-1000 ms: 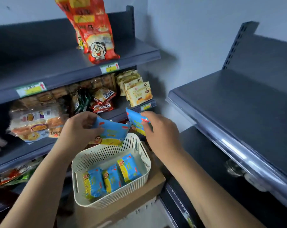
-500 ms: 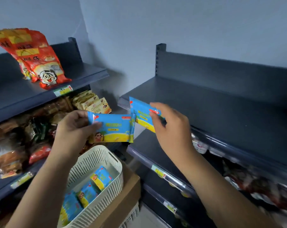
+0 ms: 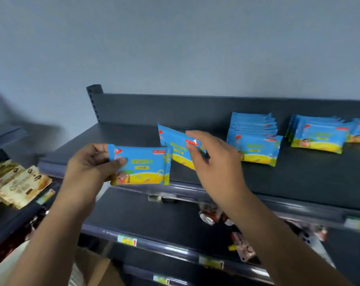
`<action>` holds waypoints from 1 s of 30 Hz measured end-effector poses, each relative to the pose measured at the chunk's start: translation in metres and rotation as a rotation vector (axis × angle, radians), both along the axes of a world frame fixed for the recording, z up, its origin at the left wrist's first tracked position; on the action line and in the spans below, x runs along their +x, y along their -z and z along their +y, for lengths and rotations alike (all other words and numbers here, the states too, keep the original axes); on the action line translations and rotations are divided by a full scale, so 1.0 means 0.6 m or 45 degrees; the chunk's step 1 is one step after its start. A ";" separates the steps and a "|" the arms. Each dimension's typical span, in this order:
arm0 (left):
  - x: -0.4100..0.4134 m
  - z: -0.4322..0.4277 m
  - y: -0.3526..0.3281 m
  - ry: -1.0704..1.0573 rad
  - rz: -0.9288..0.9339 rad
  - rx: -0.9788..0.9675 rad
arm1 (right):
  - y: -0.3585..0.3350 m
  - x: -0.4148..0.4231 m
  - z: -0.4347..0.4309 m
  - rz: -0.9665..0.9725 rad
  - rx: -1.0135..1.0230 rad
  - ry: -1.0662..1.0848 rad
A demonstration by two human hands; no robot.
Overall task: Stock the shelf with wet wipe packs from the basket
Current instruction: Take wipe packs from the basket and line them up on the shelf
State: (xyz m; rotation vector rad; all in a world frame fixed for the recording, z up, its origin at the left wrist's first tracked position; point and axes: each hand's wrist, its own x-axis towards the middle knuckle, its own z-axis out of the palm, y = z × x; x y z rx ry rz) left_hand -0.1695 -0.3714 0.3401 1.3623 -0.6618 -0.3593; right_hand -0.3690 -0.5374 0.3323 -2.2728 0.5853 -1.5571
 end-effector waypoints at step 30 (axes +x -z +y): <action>-0.530 -0.508 0.034 0.572 0.229 0.094 | -0.087 -0.463 -0.324 -0.169 0.239 0.319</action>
